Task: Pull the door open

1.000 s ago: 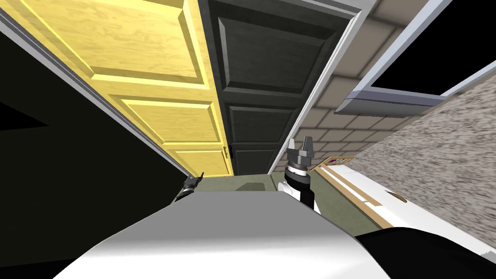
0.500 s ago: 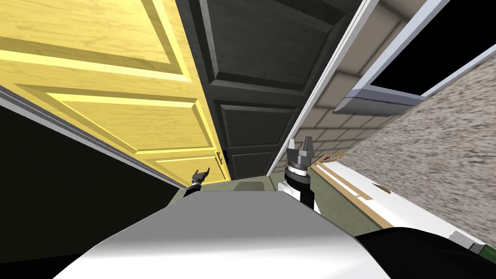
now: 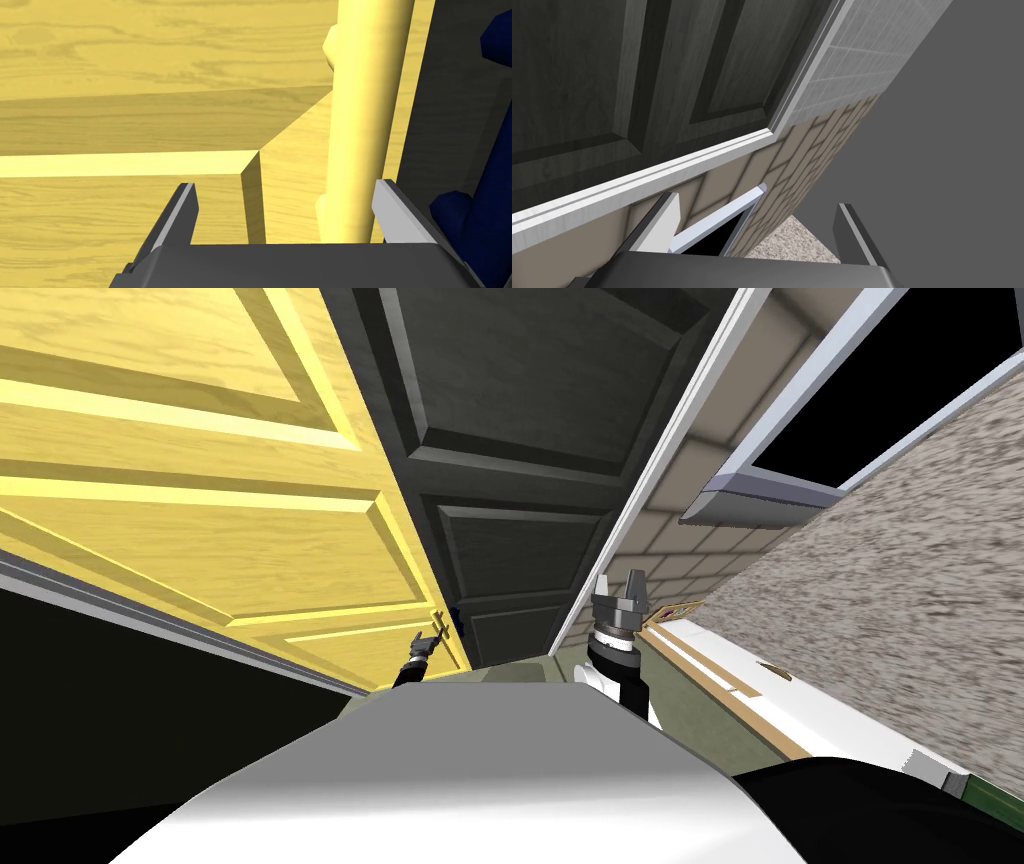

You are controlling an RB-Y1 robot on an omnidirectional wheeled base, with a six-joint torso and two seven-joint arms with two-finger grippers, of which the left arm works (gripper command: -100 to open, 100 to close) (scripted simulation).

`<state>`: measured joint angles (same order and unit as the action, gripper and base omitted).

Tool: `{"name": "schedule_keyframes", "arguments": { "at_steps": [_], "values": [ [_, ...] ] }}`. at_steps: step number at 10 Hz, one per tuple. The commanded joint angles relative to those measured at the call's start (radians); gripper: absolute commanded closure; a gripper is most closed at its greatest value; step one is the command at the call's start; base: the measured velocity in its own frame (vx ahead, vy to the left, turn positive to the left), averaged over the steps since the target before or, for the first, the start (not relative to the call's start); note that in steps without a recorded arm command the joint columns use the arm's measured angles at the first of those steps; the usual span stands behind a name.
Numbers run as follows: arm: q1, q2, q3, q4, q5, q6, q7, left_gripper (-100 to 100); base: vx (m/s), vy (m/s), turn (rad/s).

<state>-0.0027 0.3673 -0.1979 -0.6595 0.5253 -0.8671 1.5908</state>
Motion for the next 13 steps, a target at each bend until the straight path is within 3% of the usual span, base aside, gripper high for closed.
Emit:
{"name": "schedule_keyframes", "arguments": {
  "at_steps": [1,4,5,10,11,13],
  "values": [
    [-0.010,-0.006,-0.002,-0.031,-0.001,0.014,-0.008,-100,0.086,-0.038,0.046],
    [-0.009,-0.004,-0.002,-0.012,-0.001,0.007,0.000,-100,0.009,-0.014,-0.040],
    [-0.009,-0.004,-0.002,-0.012,-0.001,0.007,0.000,100,0.002,-0.002,0.022],
    [-0.009,-0.004,-0.002,-0.012,-0.001,0.007,0.000,100,-0.001,-0.007,-0.005],
    [0.009,0.003,0.001,-0.002,0.002,0.007,0.000,100,-0.086,0.000,0.059],
    [0.015,0.007,0.003,0.001,0.003,0.007,0.001,100,-0.112,-0.003,0.022]
  ]
}}
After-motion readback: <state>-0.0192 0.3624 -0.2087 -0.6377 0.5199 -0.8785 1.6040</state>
